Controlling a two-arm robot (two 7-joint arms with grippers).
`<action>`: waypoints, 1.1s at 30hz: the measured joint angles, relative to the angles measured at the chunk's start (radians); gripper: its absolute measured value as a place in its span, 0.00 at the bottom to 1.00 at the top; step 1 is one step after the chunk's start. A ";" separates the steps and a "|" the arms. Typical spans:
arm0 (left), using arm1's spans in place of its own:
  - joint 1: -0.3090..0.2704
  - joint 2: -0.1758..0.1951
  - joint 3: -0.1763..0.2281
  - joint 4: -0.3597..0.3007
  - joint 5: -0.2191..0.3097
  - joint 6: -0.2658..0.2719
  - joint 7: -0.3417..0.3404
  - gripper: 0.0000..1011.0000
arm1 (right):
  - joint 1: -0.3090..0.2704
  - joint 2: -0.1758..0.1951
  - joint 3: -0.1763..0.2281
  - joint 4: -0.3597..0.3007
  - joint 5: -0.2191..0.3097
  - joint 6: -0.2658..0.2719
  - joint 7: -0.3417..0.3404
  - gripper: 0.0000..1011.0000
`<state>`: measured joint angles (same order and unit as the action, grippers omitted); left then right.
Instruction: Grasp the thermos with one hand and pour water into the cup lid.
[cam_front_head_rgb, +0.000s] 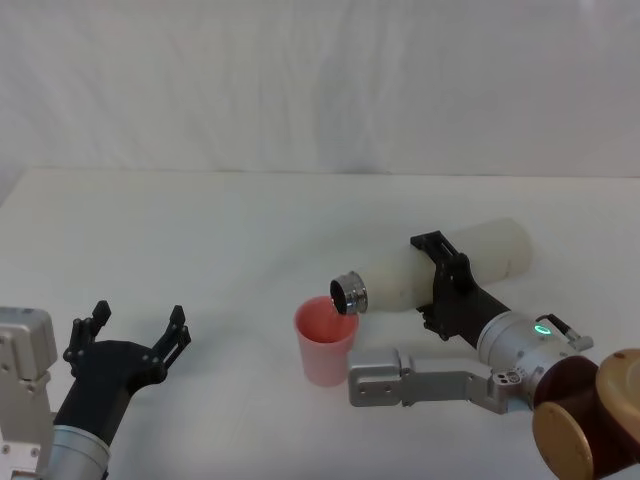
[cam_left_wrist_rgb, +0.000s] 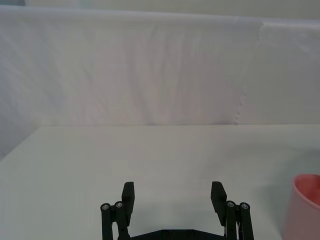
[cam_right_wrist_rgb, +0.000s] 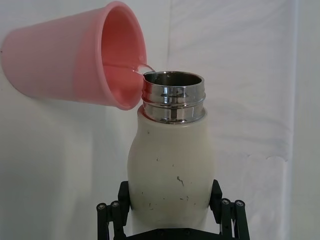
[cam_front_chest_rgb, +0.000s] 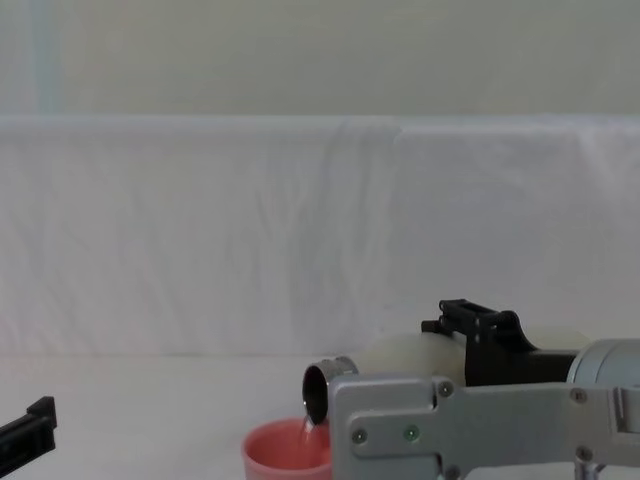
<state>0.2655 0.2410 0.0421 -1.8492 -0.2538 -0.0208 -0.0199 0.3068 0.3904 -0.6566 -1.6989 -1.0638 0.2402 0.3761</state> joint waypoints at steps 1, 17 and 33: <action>0.000 0.000 0.000 0.000 0.000 0.000 0.000 0.99 | 0.001 0.000 0.000 0.000 -0.001 0.000 0.000 0.95; 0.000 0.000 0.000 0.000 0.000 0.000 0.000 0.99 | 0.001 -0.001 0.002 -0.001 -0.005 0.006 0.002 0.95; 0.000 0.000 0.000 0.000 0.000 0.000 0.000 0.99 | 0.007 0.002 0.004 -0.003 -0.005 0.006 0.009 0.95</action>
<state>0.2655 0.2410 0.0421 -1.8492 -0.2538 -0.0208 -0.0199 0.3141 0.3922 -0.6530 -1.7019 -1.0683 0.2464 0.3853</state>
